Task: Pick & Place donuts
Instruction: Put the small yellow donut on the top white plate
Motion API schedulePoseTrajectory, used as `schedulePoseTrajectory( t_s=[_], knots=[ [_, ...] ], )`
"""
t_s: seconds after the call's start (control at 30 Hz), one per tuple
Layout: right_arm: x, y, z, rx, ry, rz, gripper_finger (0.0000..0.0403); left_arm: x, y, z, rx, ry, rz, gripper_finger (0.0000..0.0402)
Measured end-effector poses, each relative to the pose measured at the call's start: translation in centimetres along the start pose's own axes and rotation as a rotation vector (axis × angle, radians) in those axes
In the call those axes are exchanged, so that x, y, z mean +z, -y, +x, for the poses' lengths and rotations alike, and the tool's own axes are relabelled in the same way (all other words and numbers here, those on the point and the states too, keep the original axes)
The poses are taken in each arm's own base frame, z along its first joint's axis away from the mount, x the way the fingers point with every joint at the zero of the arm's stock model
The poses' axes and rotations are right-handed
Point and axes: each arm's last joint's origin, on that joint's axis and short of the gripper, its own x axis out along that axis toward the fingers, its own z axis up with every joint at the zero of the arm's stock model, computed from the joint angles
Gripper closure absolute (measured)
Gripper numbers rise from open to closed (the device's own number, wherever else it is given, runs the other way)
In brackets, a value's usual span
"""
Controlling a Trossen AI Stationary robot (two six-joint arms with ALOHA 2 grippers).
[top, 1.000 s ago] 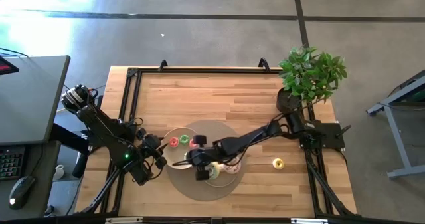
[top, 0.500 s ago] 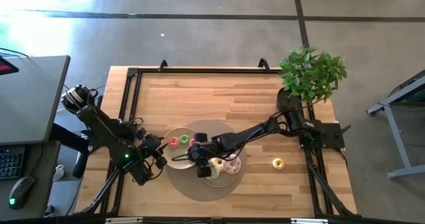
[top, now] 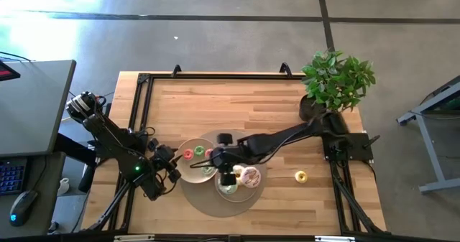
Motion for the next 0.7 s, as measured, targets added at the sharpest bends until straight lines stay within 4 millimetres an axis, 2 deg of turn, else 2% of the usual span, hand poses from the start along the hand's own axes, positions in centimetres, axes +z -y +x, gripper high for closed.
schedulePoseTrajectory(
  t_s=[0.17, 0.27, 0.37, 0.5, 0.7],
  knots=[
    [-0.9, -0.1, -6.3, 0.055, -0.158, 0.048, 0.0281, 0.0, 0.1, 0.0, -0.007, 0.001, -0.008, 0.0263],
    [-2.4, -1.0, -8.9, 0.053, -0.263, 0.089, 0.0281, 0.0, 0.1, 0.0, -0.009, 0.000, -0.007, 0.0263],
    [-4.6, -2.6, -10.0, 0.060, -0.315, 0.099, 0.0281, 0.0, 0.1, 0.0, -0.010, 0.000, -0.009, 0.0263],
    [-9.3, -4.8, -10.4, 0.105, -0.403, 0.172, 0.0281, 0.0, 0.1, 0.0, -0.011, 0.000, -0.010, 0.0263],
    [-16.2, -6.2, -11.0, 0.031, -0.522, 0.424, 0.0281, 0.0, 0.1, 0.0, -0.011, 0.003, -0.011, 0.0263]
  ],
)
